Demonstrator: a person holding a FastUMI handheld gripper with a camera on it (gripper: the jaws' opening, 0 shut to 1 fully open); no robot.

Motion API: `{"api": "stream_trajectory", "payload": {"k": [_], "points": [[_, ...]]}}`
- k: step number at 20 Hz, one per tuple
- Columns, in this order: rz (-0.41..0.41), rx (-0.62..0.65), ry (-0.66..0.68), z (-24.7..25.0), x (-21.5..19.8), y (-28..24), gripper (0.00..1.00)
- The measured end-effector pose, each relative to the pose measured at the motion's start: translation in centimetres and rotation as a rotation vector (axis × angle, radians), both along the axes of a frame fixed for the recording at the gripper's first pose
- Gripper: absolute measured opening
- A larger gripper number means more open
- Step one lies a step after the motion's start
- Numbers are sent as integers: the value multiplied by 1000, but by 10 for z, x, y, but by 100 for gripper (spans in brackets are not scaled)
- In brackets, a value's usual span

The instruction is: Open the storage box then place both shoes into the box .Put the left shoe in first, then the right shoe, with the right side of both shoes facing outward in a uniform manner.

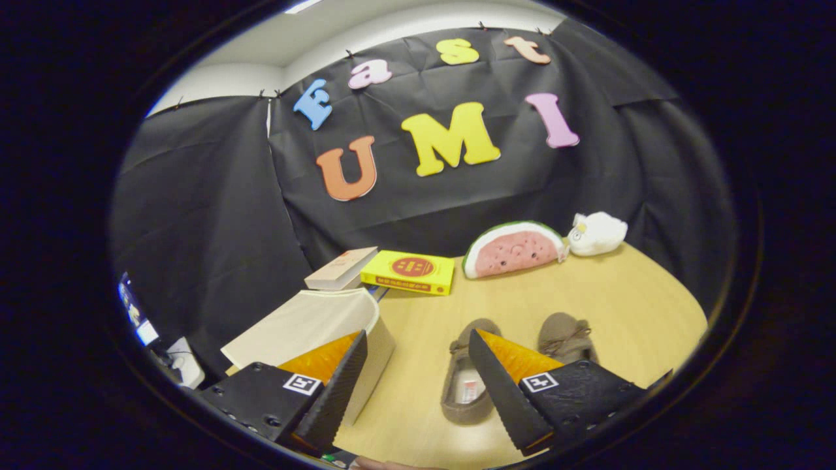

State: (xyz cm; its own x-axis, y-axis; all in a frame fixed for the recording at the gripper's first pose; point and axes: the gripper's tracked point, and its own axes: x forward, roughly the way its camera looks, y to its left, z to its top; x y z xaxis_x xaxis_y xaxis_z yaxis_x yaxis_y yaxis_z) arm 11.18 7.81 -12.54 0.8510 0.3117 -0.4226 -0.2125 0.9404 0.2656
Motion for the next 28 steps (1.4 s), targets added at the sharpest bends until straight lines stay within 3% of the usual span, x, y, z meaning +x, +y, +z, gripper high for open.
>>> {"api": "stream_trajectory", "payload": {"k": [5,7,17,18,19,23,26,28], "points": [[252,208,309,-35,11,78,95],[300,252,369,-38,20,95,96],[312,370,521,-54,35,128,94],[297,380,534,-54,35,126,82],[281,384,551,-52,36,124,81],[244,354,535,-44,38,113,62],[259,359,517,-39,36,113,49],[276,371,515,-34,35,116,30]]}}
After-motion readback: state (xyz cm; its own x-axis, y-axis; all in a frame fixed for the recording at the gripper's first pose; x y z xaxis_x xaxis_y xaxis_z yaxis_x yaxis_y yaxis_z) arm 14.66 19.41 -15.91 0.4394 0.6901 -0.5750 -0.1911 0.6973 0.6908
